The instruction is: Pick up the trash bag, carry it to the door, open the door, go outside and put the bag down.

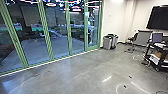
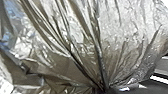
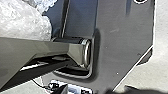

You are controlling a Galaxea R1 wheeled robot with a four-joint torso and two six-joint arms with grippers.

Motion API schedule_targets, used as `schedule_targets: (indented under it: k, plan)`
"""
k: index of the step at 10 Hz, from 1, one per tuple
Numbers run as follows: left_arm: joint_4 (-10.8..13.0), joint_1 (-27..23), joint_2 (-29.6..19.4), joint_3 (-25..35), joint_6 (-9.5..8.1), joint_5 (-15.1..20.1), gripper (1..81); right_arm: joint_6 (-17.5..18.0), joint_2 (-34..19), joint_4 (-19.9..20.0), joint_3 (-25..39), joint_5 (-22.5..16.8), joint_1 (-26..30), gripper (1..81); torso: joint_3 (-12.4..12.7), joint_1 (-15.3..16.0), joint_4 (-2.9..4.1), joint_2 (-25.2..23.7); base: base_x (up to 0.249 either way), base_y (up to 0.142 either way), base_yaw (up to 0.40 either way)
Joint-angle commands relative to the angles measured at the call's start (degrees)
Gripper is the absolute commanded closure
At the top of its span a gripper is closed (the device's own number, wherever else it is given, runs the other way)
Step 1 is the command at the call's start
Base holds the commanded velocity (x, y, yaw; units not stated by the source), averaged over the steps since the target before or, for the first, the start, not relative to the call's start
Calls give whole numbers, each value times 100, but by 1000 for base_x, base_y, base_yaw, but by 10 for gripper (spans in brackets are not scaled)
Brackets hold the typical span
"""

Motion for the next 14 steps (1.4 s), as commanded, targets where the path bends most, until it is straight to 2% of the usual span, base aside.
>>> schedule_targets:
  k: [1, 14]
  plan:
    - [20, -292, 6, 32, 28, 386, 811, -15, 19, -24, 20, -347, 258, 10, 0, 0, 0, 0, 146, 0, 0]
    - [20, -292, 6, 32, 28, 385, 811, -15, 28, -24, 11, -347, 258, 10, 0, -2, 0, 0, 146, 0, 0]
